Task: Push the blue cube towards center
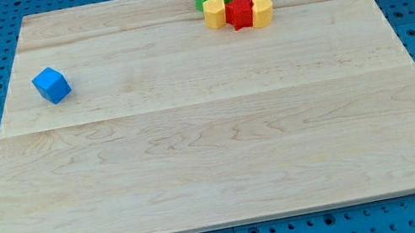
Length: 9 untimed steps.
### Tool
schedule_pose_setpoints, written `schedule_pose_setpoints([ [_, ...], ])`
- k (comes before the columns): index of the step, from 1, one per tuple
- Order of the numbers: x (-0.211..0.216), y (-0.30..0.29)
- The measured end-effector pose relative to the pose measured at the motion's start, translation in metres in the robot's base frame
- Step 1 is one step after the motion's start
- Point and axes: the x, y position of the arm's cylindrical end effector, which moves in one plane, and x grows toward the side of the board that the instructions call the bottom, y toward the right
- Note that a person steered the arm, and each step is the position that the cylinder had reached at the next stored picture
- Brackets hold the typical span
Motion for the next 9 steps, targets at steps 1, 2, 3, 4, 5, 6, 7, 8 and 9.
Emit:
schedule_pose_setpoints([
  [1, -0.005, 0.019],
  [2, 0.019, 0.074],
  [3, 0.09, 0.116],
  [4, 0.174, 0.082],
  [5, 0.213, -0.014],
  [6, 0.213, -0.131],
  [7, 0.213, -0.249],
  [8, 0.197, -0.357],
  [9, 0.145, -0.401],
])
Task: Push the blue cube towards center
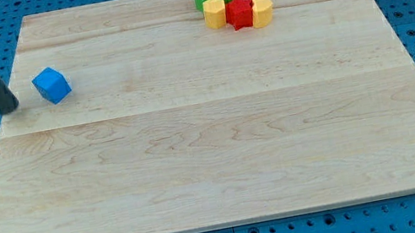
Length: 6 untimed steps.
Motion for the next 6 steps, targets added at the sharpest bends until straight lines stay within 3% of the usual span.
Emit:
schedule_pose_setpoints([
  [1, -0.026, 0.038],
  [2, -0.018, 0.086],
  [6, 0.071, 0.137],
])
